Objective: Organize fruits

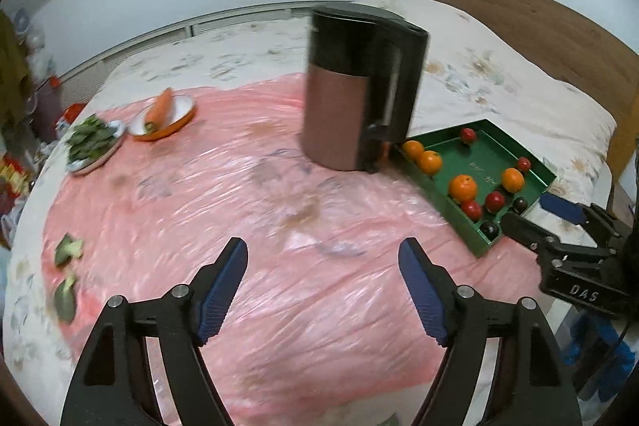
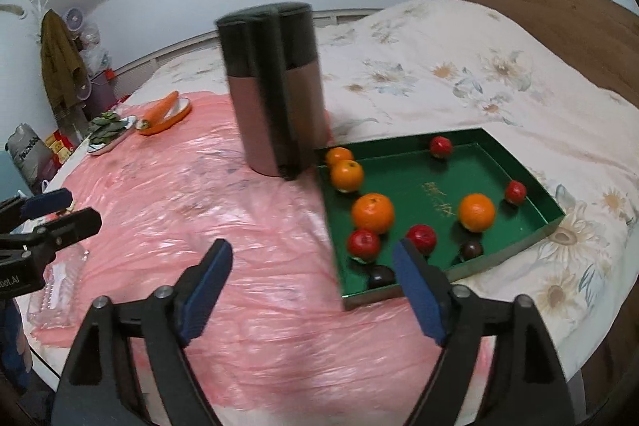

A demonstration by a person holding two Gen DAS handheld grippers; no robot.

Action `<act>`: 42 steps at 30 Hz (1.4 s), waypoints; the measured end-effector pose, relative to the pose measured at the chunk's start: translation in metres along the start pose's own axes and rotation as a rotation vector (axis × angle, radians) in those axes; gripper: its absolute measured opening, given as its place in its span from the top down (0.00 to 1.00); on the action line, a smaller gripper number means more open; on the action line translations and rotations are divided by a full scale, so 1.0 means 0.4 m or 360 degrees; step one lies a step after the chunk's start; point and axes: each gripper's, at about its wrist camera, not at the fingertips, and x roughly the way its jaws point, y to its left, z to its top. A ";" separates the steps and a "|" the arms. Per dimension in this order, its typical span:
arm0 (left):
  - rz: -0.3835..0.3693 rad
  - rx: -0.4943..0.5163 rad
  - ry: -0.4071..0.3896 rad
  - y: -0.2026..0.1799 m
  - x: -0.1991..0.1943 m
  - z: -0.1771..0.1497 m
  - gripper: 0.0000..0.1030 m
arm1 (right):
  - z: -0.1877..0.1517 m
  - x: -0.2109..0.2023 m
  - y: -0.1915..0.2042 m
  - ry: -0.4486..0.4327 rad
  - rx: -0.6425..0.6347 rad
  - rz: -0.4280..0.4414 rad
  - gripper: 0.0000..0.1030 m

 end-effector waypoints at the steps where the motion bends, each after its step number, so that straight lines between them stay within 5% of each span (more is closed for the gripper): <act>1: 0.0015 -0.0015 -0.0006 0.017 -0.013 -0.011 0.29 | 0.000 -0.005 0.010 -0.0008 -0.0005 0.0003 0.00; 7: 0.0092 -0.0106 -0.0040 0.103 -0.082 -0.066 0.28 | -0.010 -0.039 0.120 -0.0068 -0.0101 0.0014 0.00; 16: 0.0223 -0.0194 -0.0110 0.187 -0.153 -0.121 0.10 | -0.022 -0.067 0.239 -0.0134 -0.0199 -0.0016 0.00; 42: 0.0347 -0.0290 -0.0181 0.305 -0.222 -0.191 0.02 | -0.024 -0.085 0.327 -0.0157 -0.0303 -0.0061 0.00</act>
